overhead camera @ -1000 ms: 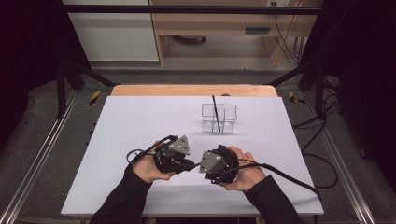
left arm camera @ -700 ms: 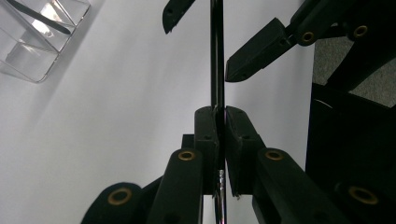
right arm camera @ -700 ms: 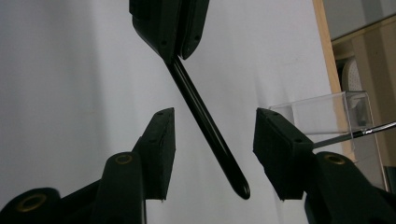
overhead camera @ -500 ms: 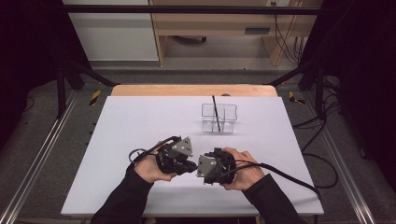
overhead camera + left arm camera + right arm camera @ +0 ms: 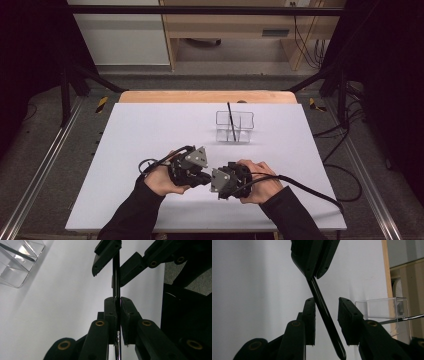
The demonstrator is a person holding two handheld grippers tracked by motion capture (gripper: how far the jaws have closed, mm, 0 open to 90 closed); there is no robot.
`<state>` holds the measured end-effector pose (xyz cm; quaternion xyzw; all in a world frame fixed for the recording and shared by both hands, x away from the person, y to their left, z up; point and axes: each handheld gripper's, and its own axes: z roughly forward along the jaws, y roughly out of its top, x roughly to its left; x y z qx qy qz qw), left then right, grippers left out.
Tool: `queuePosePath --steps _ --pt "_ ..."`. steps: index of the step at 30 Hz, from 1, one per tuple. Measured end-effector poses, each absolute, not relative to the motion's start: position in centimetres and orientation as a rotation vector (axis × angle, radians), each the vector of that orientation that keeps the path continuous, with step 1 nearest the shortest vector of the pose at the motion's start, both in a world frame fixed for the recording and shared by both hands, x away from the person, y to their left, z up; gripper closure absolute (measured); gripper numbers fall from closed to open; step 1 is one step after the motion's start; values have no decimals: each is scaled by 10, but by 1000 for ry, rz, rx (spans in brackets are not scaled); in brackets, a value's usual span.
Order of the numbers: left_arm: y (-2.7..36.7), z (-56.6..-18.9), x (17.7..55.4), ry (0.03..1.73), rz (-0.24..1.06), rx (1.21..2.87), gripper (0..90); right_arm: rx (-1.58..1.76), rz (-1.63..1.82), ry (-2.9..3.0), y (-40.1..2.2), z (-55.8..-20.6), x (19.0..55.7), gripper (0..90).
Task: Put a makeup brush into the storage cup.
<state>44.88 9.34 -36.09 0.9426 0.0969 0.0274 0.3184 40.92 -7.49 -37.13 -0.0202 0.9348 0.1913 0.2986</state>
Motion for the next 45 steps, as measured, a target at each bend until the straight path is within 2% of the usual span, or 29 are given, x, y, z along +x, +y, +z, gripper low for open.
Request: queuePosePath --steps 20,26,32,45 --pt "98 -359 449 242 76 2461 831 -105 515 2516 -75 -370 410 781" --pt "102 -356 450 255 91 2436 804 -111 528 2545 -75 -371 409 837" --pt "106 -356 451 271 104 2412 792 -84 553 2564 -75 -371 411 841" --pt "141 -350 458 470 263 2227 420 92 598 2602 -83 -374 424 841"
